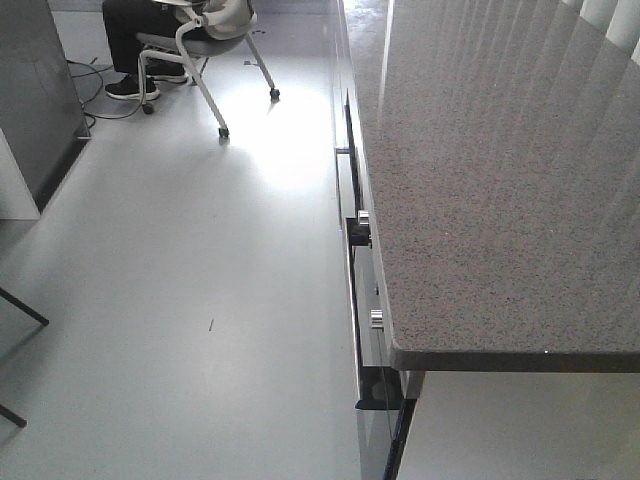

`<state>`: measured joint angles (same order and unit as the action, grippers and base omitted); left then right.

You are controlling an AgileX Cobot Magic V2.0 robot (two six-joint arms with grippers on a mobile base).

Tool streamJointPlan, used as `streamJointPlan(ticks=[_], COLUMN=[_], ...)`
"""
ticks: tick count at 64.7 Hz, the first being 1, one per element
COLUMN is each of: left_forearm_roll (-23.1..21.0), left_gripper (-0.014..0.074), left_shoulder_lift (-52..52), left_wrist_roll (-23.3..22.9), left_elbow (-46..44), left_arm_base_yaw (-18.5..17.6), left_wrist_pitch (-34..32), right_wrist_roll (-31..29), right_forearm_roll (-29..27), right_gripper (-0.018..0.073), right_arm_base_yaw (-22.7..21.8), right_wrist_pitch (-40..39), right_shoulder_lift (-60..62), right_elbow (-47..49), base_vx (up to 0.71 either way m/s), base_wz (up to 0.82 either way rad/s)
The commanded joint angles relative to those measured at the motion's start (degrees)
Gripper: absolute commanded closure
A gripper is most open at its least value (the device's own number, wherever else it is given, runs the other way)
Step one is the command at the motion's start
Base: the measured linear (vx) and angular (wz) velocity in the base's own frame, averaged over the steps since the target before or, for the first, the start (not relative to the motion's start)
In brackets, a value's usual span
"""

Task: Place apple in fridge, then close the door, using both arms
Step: 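Lift the apple off the countertop with the right gripper, then drive the base away from the counter holding the apple in the right gripper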

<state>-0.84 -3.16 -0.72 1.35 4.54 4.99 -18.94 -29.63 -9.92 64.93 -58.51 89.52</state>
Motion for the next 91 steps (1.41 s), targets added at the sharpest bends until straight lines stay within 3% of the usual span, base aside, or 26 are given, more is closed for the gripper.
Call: streamJointPlan(ticks=[1, 91], left_forearm_roll=[-0.1, -0.1], left_gripper=[0.0603, 0.0603], left_shoulder_lift=[-0.4, -0.4], left_wrist_roll=[-0.4, -0.4], left_elbow=[-1.2, -1.2], left_arm_base_yaw=[-0.5, -0.5], left_wrist_pitch=[-3.9, -3.9], right_wrist_roll=[-0.3, -0.3], right_forearm_roll=[-1.7, -1.7], right_gripper=[0.0374, 0.0374], right_arm_base_yaw=[-0.3, -0.3], right_wrist_pitch=[-4.1, -4.0], right_shoulder_lift=[0.6, 0.7], right_elbow=[1.6, 1.6], base_vx=[0.00, -0.01], base_wz=[0.00, 0.05])
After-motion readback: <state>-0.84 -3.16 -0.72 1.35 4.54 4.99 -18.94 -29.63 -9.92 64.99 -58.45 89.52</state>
